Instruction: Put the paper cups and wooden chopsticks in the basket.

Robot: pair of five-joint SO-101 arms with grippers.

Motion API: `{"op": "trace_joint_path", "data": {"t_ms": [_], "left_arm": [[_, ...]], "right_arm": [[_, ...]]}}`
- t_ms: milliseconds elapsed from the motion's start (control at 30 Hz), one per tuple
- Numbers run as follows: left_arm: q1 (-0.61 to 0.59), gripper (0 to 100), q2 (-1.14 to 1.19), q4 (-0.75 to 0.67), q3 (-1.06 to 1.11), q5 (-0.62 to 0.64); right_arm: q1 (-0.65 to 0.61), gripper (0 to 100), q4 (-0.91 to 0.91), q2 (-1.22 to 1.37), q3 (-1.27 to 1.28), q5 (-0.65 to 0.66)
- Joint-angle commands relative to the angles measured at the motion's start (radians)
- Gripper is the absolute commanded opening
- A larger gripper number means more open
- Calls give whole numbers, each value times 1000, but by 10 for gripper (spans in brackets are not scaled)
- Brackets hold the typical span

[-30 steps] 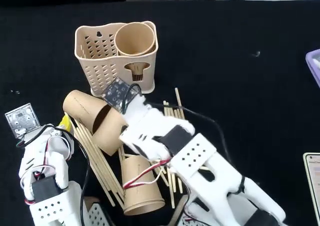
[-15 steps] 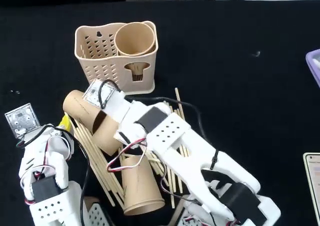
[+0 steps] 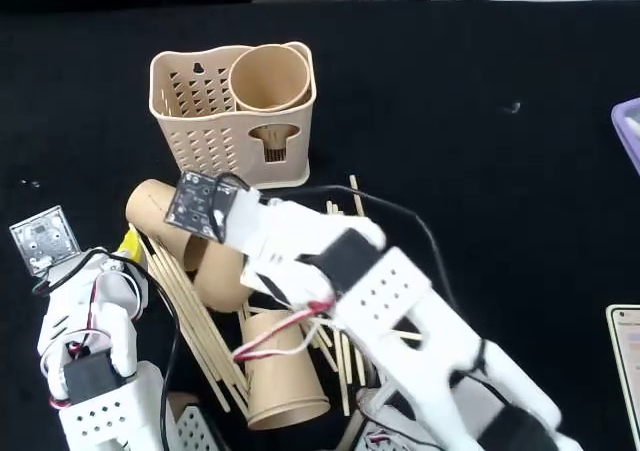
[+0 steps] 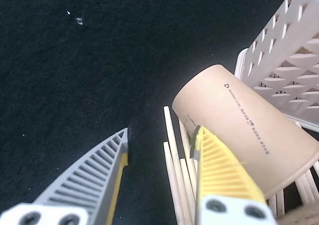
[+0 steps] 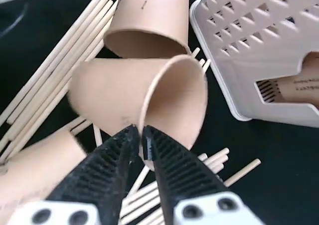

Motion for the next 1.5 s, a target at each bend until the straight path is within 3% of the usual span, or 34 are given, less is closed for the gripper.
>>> {"op": "trace_joint_path", "data": {"t_ms": [0,100,367,467,700,933,1100,1200,1300,1467], "left_arm": [[-12,216,-11,-23,-4,0],[-12,216,-11,-21,-4,0],[-12,216,-11,-26,-4,0],[-12,216,-11,-26,-4,0],[-12,216,-11,-21,-4,0],[-12,216,-11,-25,-4,0],[-12,216,-11,-21,-4,0],[-12,216,-11,-21,-4,0],[-12,216,-11,-21,-4,0],[-12,216,-11,-21,-4,0]], "right_arm": [[-5,11,87,-116,-51,9],[28,11,152,-159,-51,18],[276,11,198,-199,10,144],[255,11,152,-205,90,86],[54,16,95,-206,199,-95],[29,130,126,-199,206,-130],[29,102,60,-199,283,-127],[29,35,3,-208,326,-97],[31,14,41,-240,268,-74],[32,11,264,-386,-91,-74]]}}
